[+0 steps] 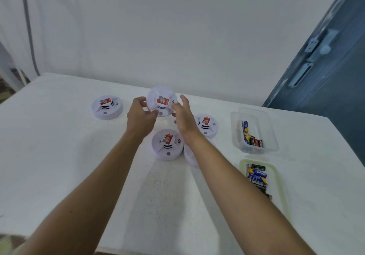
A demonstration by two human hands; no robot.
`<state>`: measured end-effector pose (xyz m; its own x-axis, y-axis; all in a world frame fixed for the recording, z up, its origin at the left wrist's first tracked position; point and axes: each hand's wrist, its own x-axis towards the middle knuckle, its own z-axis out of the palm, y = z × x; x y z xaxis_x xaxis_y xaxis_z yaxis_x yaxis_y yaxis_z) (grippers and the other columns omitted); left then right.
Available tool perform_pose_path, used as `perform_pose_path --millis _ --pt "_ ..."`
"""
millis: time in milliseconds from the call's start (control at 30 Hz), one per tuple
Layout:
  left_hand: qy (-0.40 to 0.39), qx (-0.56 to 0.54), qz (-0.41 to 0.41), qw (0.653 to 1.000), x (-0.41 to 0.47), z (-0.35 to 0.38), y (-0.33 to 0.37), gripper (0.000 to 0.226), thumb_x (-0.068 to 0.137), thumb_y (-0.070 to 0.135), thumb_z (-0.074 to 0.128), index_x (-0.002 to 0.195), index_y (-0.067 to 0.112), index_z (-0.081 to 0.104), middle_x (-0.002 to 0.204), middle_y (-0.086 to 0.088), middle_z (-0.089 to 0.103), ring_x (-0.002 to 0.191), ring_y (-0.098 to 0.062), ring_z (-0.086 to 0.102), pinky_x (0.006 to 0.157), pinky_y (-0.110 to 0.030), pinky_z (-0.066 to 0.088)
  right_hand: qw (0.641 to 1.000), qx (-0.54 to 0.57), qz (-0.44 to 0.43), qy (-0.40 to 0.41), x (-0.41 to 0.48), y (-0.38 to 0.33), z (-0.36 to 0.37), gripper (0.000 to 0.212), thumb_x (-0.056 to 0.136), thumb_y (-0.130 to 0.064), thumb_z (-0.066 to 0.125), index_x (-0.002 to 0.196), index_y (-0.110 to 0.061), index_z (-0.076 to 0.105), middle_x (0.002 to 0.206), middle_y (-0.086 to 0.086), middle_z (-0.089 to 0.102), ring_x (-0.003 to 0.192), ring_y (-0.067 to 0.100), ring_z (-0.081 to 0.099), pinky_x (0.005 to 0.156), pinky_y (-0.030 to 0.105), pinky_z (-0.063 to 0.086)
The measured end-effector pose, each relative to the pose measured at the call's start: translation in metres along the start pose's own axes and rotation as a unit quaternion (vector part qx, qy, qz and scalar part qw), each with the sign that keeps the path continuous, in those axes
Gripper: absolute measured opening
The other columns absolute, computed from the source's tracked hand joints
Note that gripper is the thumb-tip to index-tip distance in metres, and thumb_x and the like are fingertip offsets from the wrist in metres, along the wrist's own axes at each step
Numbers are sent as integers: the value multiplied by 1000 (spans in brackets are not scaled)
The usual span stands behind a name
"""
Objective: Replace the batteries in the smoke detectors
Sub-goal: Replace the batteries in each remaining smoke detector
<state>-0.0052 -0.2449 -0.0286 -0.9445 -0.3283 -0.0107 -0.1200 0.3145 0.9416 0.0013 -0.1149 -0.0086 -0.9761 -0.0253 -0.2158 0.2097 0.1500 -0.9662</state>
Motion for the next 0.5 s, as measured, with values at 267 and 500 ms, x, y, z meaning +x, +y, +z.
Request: perform_pose_path --millis 267,500 --pt "8 35 163 986 -41 3 28 43 78 18 79 117 18 60 111 3 55 88 -2 58 68 -6 45 975 215 -61 -2 -25 0 -29 47 109 -42 29 138 -16 55 123 -5 64 111 19 60 103 37 48" --pt "-47 71 329 940 -80 20 21 53 76 -5 77 122 19 68 112 2 66 99 -2 63 87 -15 51 907 419 25 -43 -49 10 -64 67 100 -66 30 144 -20 50 141 19 56 132 39 53 108 57 43"
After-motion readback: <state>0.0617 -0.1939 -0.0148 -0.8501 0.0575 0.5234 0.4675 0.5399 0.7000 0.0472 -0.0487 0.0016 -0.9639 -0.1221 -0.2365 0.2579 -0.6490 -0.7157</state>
